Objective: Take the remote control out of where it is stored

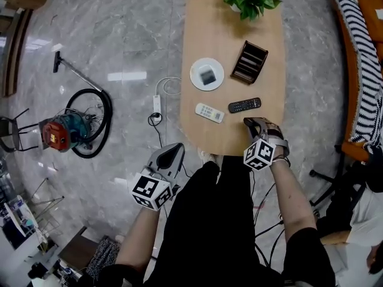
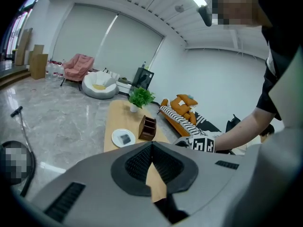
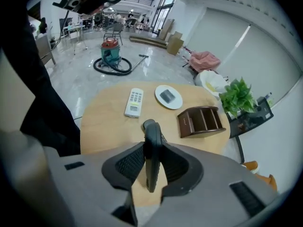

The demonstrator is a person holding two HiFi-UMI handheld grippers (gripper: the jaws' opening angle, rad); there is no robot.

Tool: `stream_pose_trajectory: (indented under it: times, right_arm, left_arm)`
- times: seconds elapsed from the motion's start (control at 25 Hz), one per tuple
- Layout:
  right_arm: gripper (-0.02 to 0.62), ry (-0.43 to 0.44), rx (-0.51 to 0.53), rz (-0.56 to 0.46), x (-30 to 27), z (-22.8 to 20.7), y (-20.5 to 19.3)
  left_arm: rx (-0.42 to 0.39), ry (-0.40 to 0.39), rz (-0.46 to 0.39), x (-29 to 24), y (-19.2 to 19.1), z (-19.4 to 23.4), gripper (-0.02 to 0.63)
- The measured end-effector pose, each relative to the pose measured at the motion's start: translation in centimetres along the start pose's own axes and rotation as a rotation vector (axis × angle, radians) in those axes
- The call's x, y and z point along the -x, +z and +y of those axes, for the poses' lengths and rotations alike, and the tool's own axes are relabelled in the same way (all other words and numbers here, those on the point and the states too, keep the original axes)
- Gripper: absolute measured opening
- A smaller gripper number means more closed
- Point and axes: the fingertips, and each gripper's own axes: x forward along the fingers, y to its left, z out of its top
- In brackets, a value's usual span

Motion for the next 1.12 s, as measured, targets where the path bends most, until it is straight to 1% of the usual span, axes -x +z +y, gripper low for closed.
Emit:
stream_pose_trajectory:
  times: [0.24,0.44,0.52,0.72,0.92,1.04,1.12]
  right_arm:
    - [0.107,0.078,0.154,0.004,-2.8,2.1,1.8]
    - [0.106,0.161,0.295,0.025,-5.9,4.7,1.6]
    - [0.104,0.191,0.332,0.039,-7.1,5.3,1.5]
    - [0.103,0.24,0.365,0.049,-8.7,6.0,1.6]
    - [0.103,0.258,0.373,0.065,-9.8,5.8,1.5]
    - [0.103,0.252,0.371,0.072,-9.9,6.0,1.4]
    - [0.103,0.254,0.348,0.083,-10.0,6.3,1.3]
  left_arm:
    - [0.053,0.049,0.018,-0.2,-2.5,1.3,0.006]
    - [0.084,0.077,0.022,-0.5,-3.3,1.9,0.006]
    - [0.098,0.092,0.02,-0.6,-3.6,2.5,0.006]
    - [0.124,0.126,0.04,-0.6,-4.9,3.4,0.006]
    - [0.137,0.149,0.049,-0.6,-4.9,4.2,0.006]
    - [0.149,0.144,0.046,-0.2,-4.7,4.3,0.006]
    - [0.151,0.135,0.049,-0.1,-4.7,4.5,0.006]
